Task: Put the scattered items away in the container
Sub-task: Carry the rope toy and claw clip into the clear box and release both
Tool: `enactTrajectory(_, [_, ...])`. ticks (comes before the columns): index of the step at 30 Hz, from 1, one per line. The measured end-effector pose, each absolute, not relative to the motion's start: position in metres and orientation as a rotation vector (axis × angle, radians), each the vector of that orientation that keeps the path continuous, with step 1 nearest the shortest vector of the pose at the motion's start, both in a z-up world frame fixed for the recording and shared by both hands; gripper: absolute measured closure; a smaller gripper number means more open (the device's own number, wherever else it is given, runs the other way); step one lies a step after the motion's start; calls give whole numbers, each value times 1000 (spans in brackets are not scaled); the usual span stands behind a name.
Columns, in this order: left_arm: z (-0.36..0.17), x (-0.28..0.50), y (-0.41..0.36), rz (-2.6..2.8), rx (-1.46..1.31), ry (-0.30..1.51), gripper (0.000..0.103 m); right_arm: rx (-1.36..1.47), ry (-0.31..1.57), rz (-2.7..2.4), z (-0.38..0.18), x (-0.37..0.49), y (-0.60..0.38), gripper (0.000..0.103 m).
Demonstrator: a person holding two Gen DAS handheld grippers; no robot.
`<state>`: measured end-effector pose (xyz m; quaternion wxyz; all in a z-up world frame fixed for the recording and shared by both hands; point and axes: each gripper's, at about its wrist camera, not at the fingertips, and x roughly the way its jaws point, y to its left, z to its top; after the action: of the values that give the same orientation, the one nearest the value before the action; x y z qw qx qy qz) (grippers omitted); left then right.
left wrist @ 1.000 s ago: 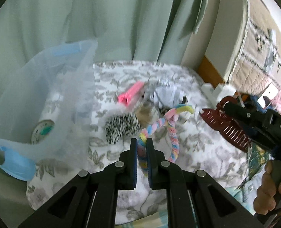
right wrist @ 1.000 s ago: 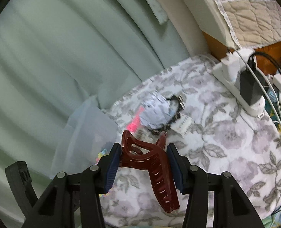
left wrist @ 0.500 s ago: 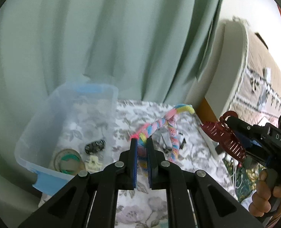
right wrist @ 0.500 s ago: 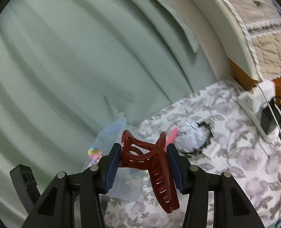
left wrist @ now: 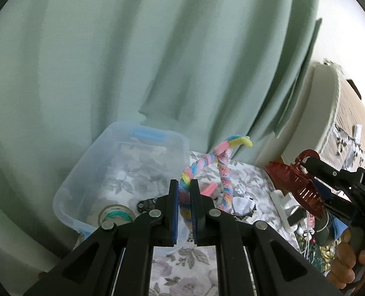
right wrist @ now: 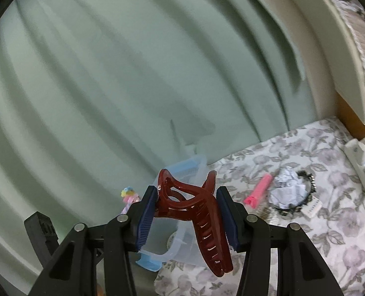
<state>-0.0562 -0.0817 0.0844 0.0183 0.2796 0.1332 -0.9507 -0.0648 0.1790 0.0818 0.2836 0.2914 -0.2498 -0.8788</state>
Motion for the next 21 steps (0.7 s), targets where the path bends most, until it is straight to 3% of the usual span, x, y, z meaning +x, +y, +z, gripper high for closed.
enactTrajectory(21, [53, -63, -148, -2810, 890, 590, 95, 884, -464, -2236, 67, -82, 82, 50])
